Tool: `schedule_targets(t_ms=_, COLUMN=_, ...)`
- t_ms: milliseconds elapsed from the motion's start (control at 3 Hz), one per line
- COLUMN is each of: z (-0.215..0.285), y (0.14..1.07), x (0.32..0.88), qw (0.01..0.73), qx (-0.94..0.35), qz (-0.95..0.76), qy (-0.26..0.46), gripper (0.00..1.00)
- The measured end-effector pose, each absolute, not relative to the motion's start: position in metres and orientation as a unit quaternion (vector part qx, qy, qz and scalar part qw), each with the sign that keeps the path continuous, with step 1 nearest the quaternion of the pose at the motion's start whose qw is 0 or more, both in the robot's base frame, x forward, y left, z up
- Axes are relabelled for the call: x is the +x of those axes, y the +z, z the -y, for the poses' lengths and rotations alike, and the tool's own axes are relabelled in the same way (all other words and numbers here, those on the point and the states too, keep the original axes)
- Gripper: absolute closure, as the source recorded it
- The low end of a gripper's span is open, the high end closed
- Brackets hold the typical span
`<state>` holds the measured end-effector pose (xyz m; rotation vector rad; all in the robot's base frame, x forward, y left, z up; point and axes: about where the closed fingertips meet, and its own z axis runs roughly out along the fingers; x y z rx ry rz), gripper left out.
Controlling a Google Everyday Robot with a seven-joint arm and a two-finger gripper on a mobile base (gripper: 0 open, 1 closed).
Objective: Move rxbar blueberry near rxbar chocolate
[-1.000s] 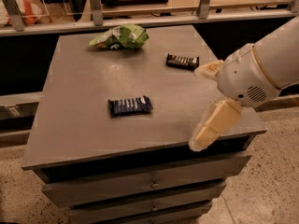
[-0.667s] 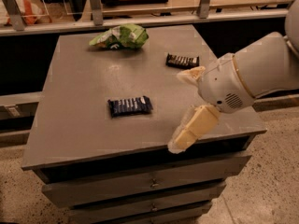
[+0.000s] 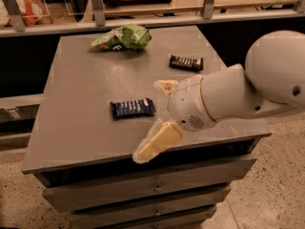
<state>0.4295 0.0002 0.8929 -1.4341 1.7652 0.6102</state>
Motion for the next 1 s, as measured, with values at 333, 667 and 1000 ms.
schedule_targets(t_ms=333, z=-0.002, y=0.893, x=0.430, qw=0.386, qx=-0.561, qz=-0.692, qy=0.238, gripper=0.00)
schedule_targets(t_ms=667, z=-0.004, y=0.895, x=0.433, qw=0.399, qx=-0.558, qz=-0.695, qy=0.218, gripper=0.00)
schedule_targets(t_ms=1000, z=-0.005, y=0.890, x=0.443, qw=0.416, qx=-0.548, qz=-0.702, qy=0.185, gripper=0.00)
